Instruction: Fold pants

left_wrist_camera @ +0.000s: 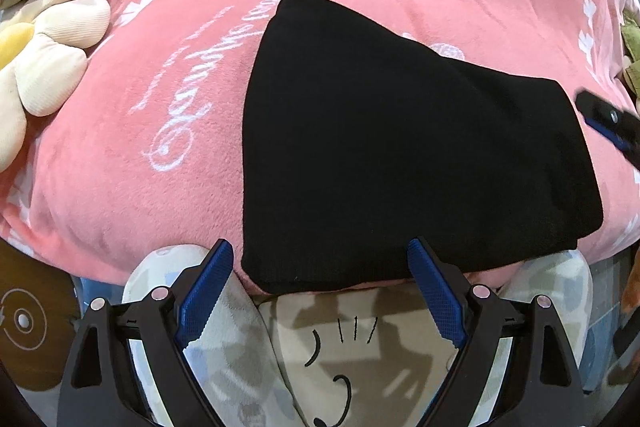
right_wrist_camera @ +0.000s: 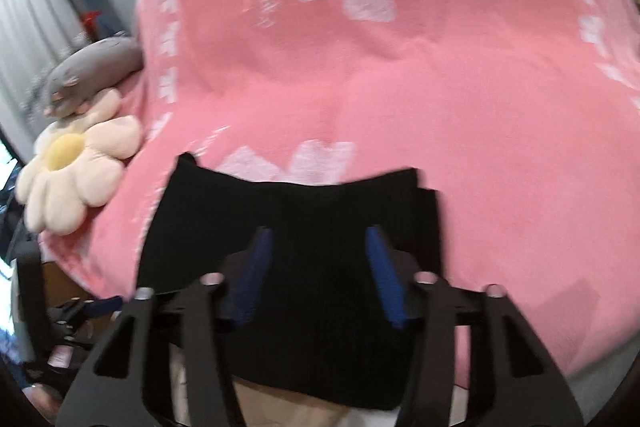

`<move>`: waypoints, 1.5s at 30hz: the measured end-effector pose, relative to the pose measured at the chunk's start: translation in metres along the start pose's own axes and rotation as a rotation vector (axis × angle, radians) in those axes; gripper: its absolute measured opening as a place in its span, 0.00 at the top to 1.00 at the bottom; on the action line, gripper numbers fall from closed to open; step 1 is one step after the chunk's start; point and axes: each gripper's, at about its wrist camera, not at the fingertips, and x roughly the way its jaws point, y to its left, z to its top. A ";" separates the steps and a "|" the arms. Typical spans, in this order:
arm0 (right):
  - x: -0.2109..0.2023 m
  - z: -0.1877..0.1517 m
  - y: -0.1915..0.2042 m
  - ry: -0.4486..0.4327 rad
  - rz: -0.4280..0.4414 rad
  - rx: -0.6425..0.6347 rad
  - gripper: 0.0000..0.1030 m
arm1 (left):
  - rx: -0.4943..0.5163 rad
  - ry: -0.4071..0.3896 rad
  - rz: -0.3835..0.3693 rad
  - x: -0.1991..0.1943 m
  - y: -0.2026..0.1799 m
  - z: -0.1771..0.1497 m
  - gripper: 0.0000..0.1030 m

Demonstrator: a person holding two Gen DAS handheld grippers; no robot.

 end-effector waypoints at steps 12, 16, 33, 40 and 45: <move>-0.002 -0.011 -0.050 0.008 -0.116 0.131 0.07 | -0.149 -0.028 -0.162 0.005 0.036 0.017 0.16; 0.000 -0.045 -0.064 0.086 -0.047 0.208 0.07 | -0.397 0.061 -0.340 0.040 0.082 0.018 0.16; -0.030 -0.045 0.011 0.083 0.129 0.086 0.64 | -0.320 -0.017 -0.358 -0.015 0.088 0.021 0.79; 0.013 -0.094 -0.029 0.177 0.004 0.219 0.39 | -0.174 0.099 -0.041 0.030 0.052 0.002 0.37; 0.017 -0.085 -0.020 0.191 0.006 0.221 0.38 | -0.076 0.063 0.073 0.031 0.034 0.014 0.26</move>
